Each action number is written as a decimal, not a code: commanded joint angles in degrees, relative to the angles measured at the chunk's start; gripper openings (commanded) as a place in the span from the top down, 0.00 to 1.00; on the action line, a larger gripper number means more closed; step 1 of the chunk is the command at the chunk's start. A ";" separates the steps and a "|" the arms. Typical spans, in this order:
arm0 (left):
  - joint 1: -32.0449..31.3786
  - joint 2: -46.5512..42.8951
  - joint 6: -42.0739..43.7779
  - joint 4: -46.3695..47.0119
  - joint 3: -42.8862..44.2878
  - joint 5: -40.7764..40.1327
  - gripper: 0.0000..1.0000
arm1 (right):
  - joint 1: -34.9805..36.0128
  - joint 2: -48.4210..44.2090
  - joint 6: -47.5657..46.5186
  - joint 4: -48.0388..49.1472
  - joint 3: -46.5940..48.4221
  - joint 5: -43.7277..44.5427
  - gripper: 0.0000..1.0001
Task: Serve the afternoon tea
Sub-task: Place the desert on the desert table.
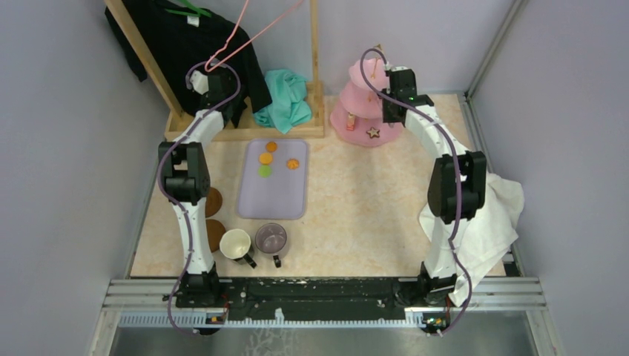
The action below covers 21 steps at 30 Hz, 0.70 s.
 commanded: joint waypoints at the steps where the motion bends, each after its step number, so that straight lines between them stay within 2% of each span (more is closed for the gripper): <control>1: -0.49 -1.19 0.77 0.57 -0.28 0.00 0.21 | -0.36 -5.15 0.71 2.18 -0.79 -0.43 0.74; 21: -0.68 -1.66 1.04 0.60 -0.35 -0.26 0.21 | -0.40 -5.85 1.47 2.98 -2.70 -1.58 0.72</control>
